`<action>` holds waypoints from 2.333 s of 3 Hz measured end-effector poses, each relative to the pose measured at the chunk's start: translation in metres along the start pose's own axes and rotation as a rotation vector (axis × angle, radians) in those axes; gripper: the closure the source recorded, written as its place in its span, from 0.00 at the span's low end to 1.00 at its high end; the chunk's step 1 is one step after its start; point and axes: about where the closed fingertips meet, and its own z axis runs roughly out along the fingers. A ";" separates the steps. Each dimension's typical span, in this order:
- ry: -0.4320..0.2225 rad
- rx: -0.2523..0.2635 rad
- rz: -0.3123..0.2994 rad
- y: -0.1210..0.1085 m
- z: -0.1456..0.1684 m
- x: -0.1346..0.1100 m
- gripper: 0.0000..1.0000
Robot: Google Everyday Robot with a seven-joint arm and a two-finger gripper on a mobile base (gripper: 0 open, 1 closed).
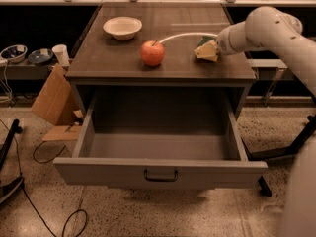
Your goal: Place sponge into top drawer
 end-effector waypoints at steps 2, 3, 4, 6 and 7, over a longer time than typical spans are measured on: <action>-0.058 0.047 0.031 0.024 -0.099 0.023 1.00; -0.074 0.062 -0.003 0.048 -0.139 0.020 1.00; -0.090 0.070 -0.059 0.077 -0.167 0.010 1.00; -0.133 0.089 -0.136 0.119 -0.212 0.000 1.00; -0.153 0.031 -0.148 0.133 -0.216 -0.002 1.00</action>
Offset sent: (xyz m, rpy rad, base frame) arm -0.1642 -0.0332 0.0593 0.0385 -0.0842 -0.0645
